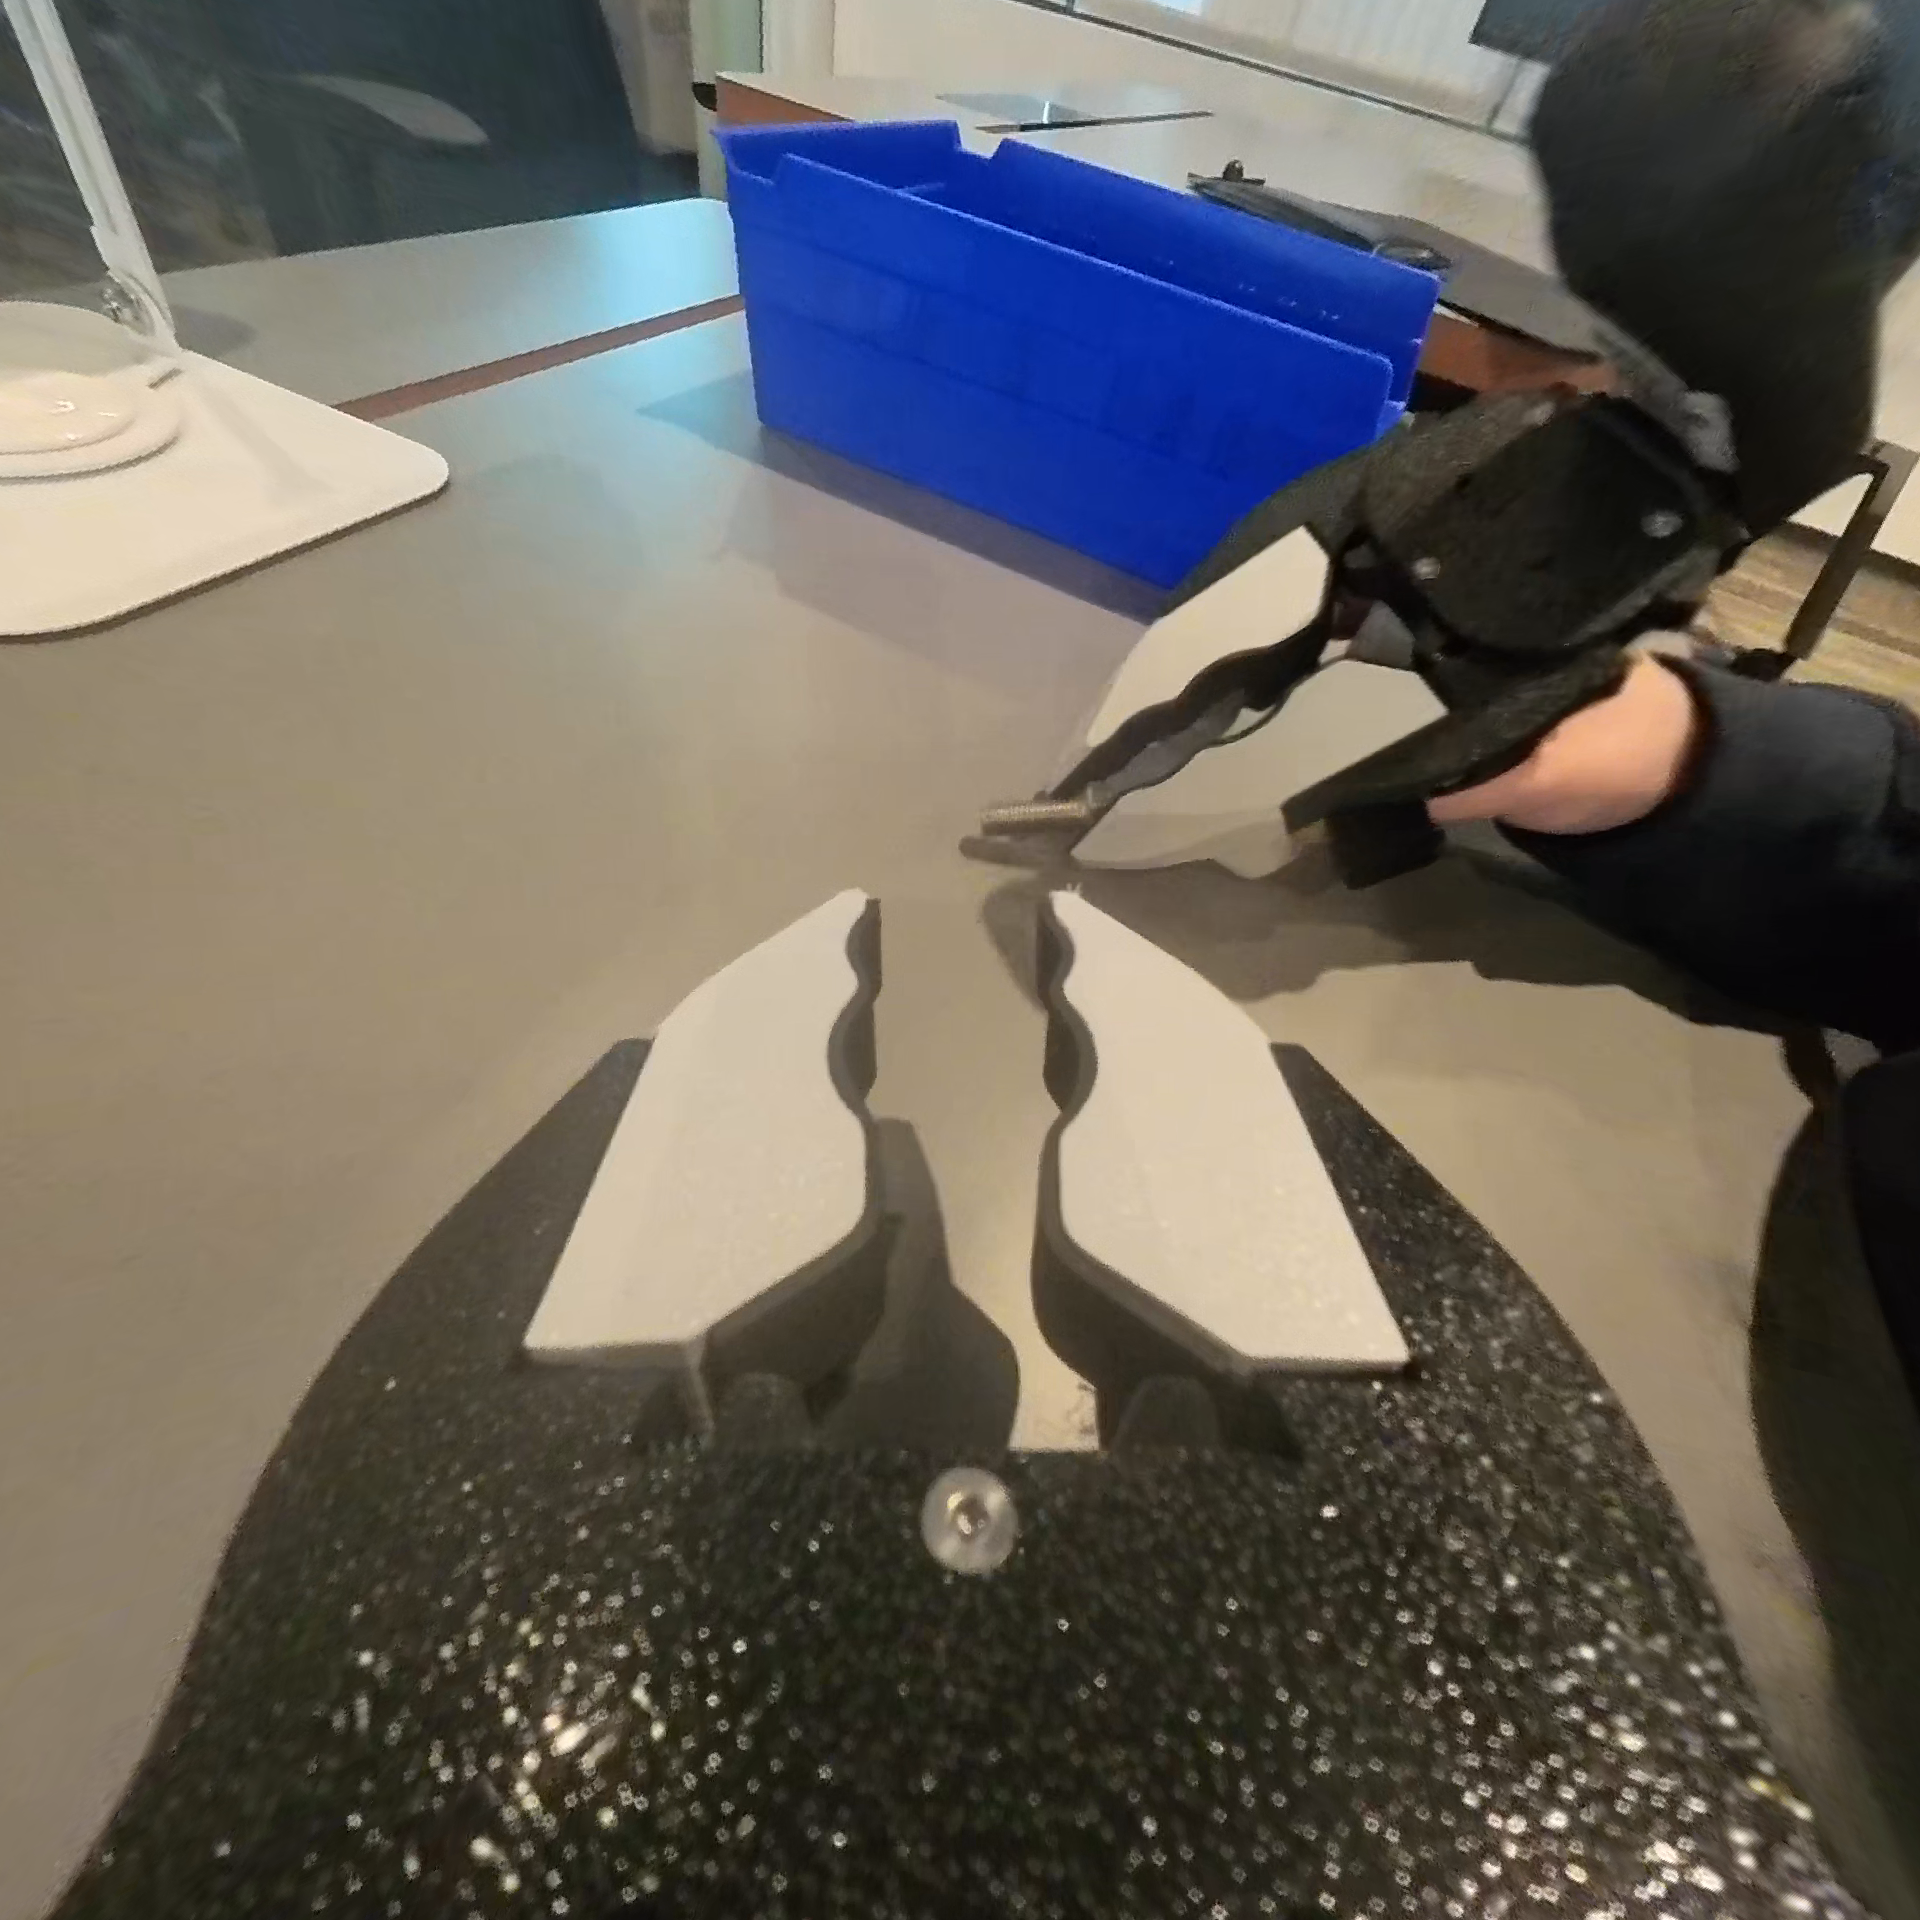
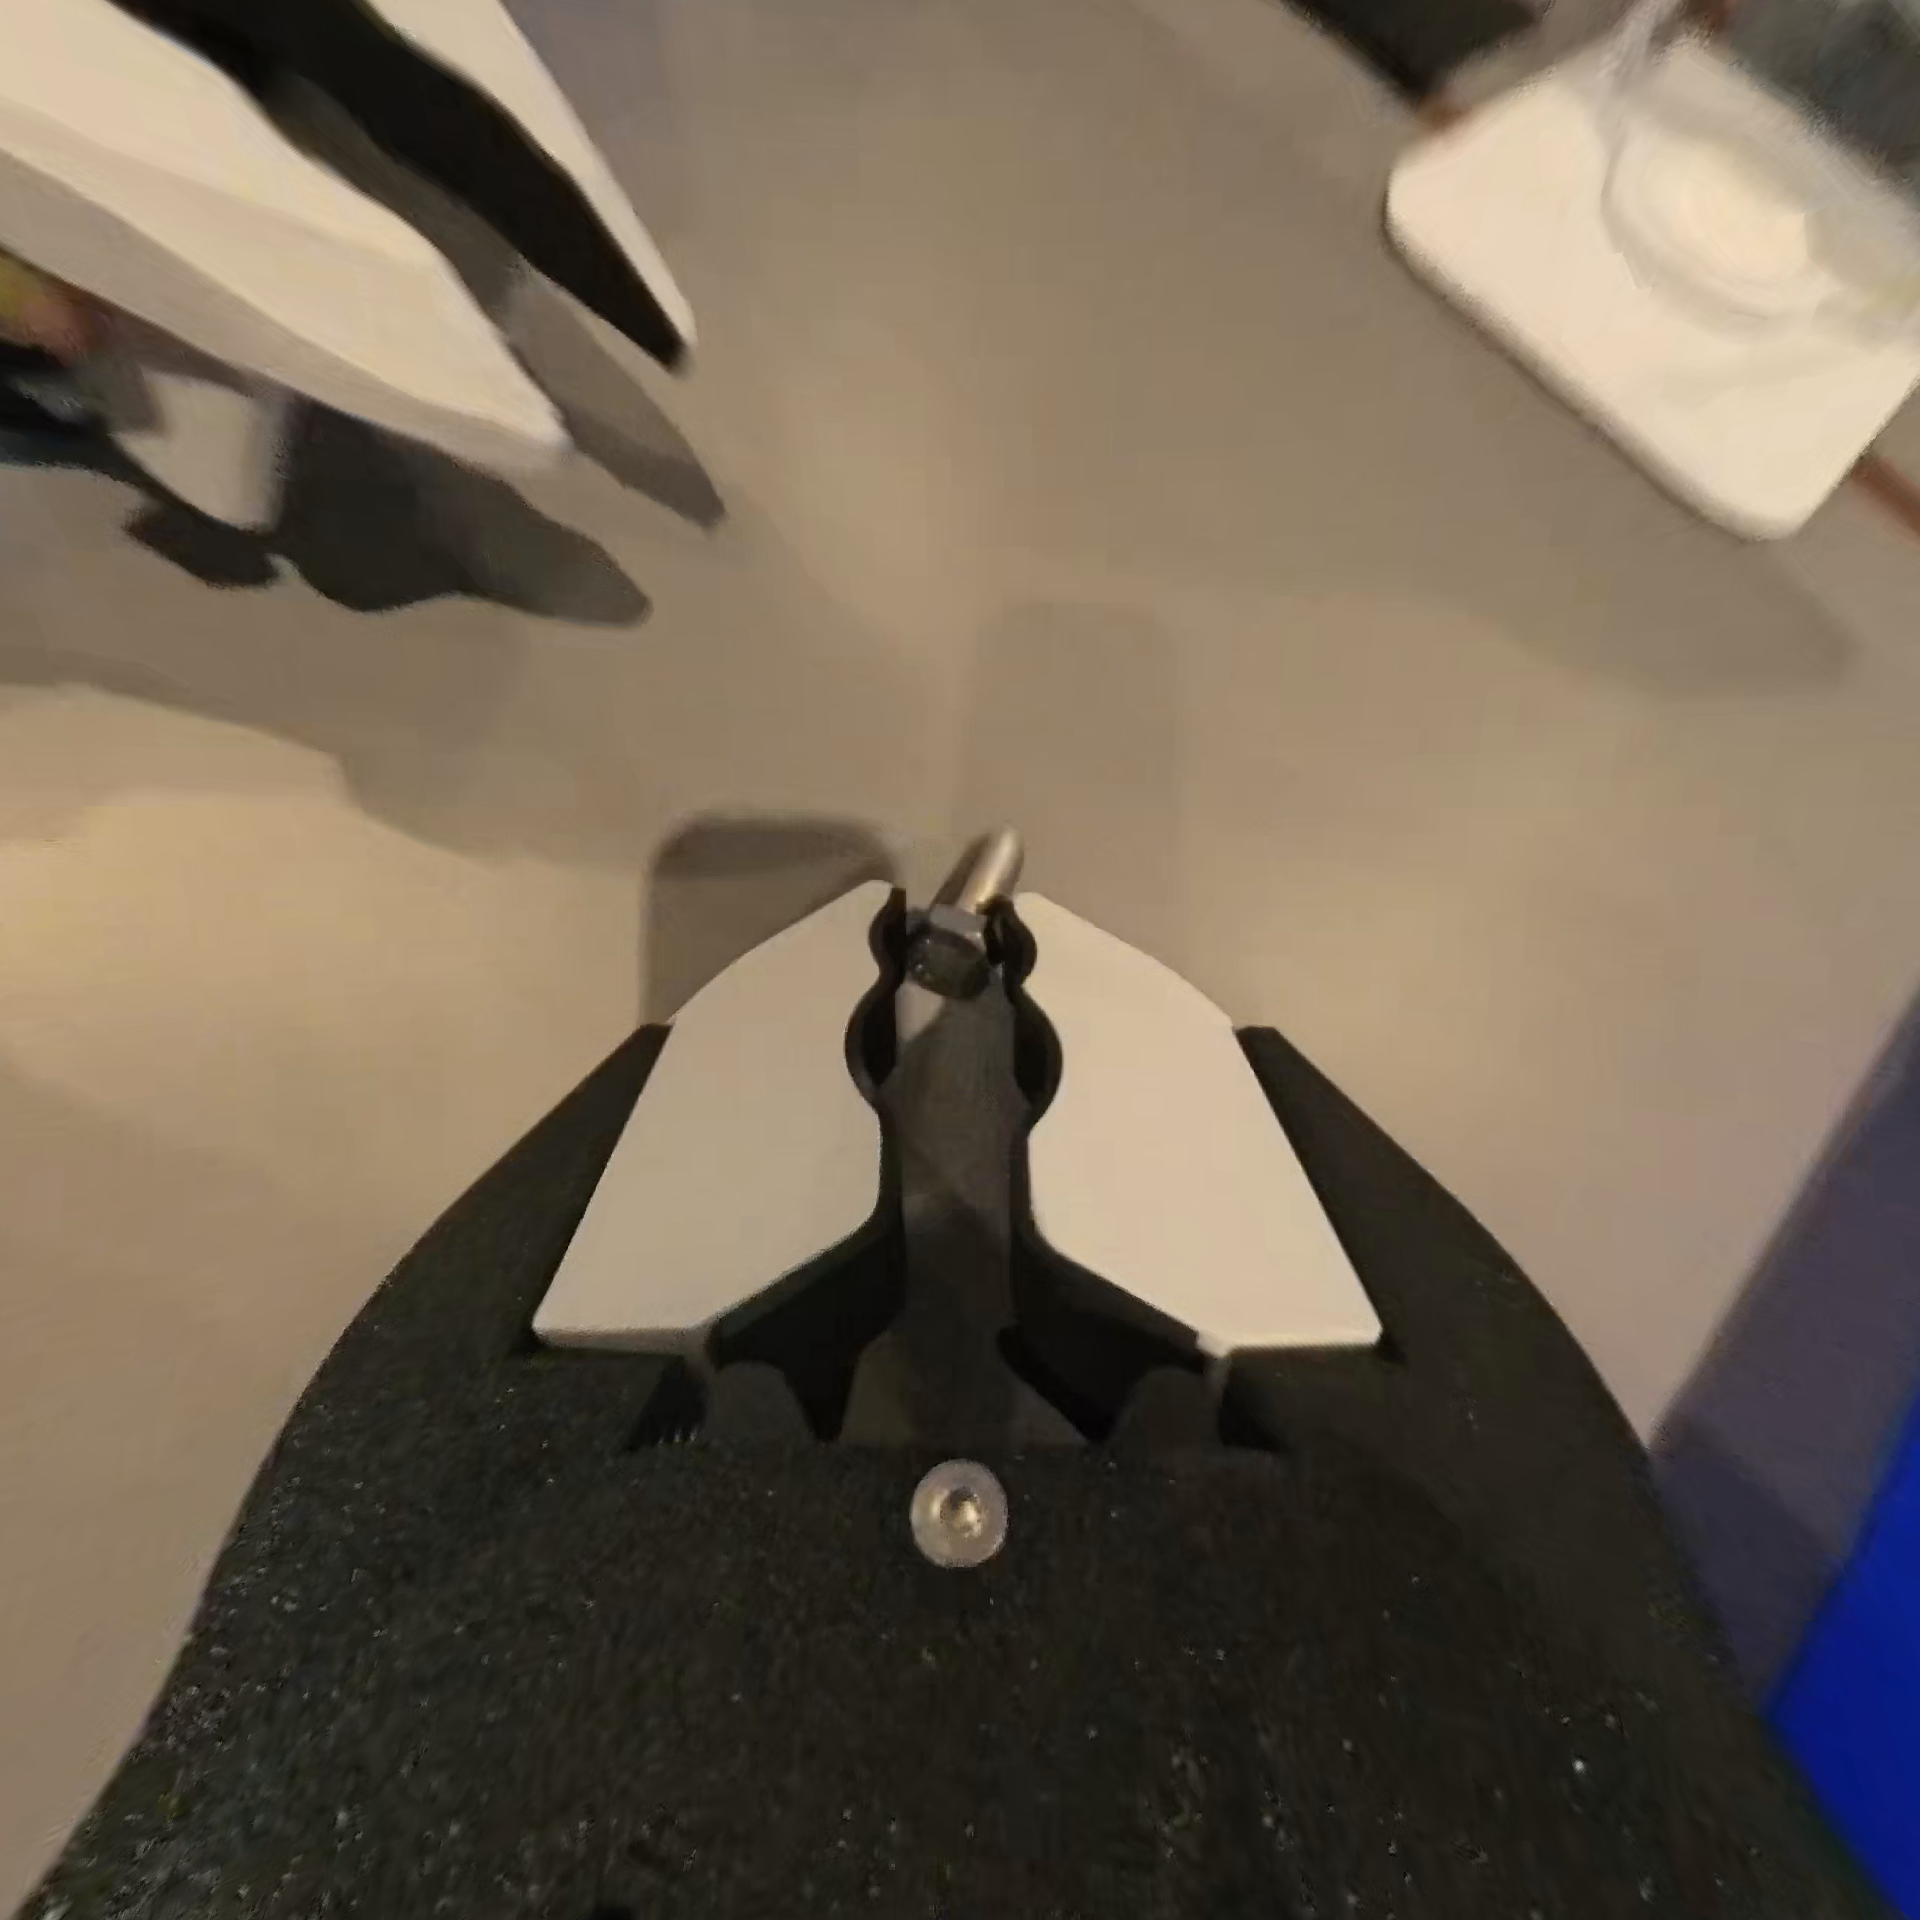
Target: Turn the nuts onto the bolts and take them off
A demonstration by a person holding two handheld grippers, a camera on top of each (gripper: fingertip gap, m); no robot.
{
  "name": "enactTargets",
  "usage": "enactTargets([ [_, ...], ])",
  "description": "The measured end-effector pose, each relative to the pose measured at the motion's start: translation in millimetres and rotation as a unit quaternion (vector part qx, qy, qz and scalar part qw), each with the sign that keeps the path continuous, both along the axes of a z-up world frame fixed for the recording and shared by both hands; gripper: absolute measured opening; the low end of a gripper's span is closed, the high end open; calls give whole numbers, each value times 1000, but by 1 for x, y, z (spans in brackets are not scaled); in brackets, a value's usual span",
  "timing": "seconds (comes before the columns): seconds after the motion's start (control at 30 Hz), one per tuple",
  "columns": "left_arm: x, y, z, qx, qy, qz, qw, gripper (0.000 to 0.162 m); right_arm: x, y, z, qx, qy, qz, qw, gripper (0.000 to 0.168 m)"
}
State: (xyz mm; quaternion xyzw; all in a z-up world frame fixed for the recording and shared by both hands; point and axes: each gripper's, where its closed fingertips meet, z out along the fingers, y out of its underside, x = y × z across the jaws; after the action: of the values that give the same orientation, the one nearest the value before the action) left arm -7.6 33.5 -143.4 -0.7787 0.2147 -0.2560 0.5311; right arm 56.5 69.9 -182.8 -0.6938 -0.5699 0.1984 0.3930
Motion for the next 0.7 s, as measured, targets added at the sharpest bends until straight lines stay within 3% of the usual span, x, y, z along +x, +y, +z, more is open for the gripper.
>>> enactTargets([
  [0.17,3,0,2,-6,-24,6,1000,30,-28,-20,44,144,117,106,977,0],
  [0.27,1,1,2,-14,-33,10,999,34,-34,-18,35,180,79,138,971,0],
  [0.47,-6,2,6,-11,-40,20,999,34,-34,-29,31,137,79,185,970,0],
  [0.53,-14,5,6,-2,-25,40,999,34,-30,-56,34,103,88,266,954,4],
  [0.7,-21,8,7,-4,-43,53,998,31,-20,-121,29,17,68,434,898,36],
])
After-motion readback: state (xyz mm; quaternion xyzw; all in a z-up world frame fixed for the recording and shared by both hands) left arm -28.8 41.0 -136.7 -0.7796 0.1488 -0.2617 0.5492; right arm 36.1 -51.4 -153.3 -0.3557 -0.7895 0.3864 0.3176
